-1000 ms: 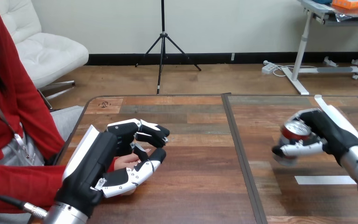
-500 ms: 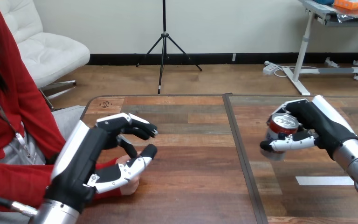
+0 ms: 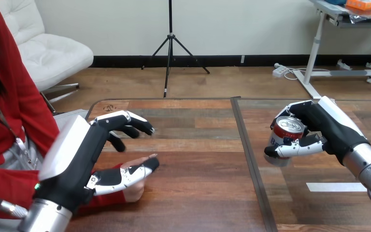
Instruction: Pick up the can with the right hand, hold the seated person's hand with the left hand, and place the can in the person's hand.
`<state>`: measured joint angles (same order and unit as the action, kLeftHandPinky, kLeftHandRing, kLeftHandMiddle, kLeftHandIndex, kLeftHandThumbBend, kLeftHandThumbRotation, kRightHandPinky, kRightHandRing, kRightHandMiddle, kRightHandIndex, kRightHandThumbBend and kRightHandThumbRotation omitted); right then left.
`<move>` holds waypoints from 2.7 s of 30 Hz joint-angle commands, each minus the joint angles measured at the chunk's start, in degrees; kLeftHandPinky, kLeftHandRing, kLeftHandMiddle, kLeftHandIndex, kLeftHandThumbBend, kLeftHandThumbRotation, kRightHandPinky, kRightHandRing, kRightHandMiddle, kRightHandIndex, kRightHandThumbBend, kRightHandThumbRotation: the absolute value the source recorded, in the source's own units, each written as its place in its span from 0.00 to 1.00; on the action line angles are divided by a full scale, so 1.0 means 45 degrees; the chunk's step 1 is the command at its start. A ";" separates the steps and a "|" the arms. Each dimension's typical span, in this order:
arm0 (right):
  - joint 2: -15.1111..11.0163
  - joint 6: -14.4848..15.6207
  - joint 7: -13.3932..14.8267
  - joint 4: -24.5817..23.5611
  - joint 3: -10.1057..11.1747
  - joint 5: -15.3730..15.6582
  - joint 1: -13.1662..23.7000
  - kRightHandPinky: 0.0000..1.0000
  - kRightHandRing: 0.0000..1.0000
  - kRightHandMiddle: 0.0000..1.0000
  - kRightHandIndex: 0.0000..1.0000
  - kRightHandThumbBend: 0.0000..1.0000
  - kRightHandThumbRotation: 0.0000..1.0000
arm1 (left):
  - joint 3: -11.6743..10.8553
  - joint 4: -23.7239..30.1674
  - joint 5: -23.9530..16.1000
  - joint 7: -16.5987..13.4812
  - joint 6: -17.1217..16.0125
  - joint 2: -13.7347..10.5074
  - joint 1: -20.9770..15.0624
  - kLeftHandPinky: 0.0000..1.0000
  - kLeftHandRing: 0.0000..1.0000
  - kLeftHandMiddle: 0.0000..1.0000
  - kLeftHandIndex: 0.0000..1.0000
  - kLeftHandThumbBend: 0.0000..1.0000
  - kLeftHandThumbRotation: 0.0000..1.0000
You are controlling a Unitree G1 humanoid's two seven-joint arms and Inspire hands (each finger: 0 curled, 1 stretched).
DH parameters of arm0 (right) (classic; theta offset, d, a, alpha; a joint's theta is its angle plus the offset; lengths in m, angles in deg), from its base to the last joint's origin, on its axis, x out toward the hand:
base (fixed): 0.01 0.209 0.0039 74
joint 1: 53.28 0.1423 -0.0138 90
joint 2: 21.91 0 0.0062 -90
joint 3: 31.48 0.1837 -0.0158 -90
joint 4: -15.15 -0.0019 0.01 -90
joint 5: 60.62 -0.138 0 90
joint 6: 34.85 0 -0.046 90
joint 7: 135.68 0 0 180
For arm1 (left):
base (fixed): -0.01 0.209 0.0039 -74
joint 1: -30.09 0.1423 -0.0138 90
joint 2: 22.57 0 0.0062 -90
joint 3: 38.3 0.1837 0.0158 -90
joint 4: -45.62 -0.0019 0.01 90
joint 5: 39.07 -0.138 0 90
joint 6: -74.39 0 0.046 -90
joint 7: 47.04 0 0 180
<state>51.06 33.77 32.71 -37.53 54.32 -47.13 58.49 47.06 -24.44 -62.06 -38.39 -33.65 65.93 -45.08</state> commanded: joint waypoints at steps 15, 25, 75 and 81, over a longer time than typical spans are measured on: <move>-0.0310 0.0045 -0.0120 -0.1275 0.0524 -0.0131 0.0286 0.37 0.41 0.46 0.50 0.70 0.00 | -0.0225 0.0164 -0.3659 -0.1269 0.0464 -0.1123 -0.1284 0.52 0.68 0.72 0.70 1.00 0.27; -0.0247 0.0118 -0.0175 -0.1283 0.0558 -0.0198 0.0286 0.37 0.41 0.46 0.50 0.70 0.00 | -0.0103 -0.0573 -0.4171 -0.1405 0.0444 -0.1631 -0.1802 0.52 0.67 0.71 0.70 1.00 0.23; -0.0255 -0.0174 -0.0108 -0.0865 0.0662 -0.0273 0.0436 0.37 0.41 0.46 0.50 0.69 0.00 | 0.1787 -0.3848 -0.4361 0.2432 0.2769 -0.3851 -0.3982 0.72 0.78 0.81 0.77 1.00 0.18; -0.0243 -0.0230 -0.0087 -0.0763 0.0678 -0.0293 0.0473 0.37 0.41 0.46 0.50 0.69 0.00 | 0.1979 -0.3981 -0.4368 0.2741 0.3078 -0.3920 -0.4168 0.75 0.80 0.82 0.79 1.00 0.17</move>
<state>51.01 34.45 31.41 -40.01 55.01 -47.16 57.43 55.29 -41.89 -82.13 -26.35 -20.34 49.89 -59.10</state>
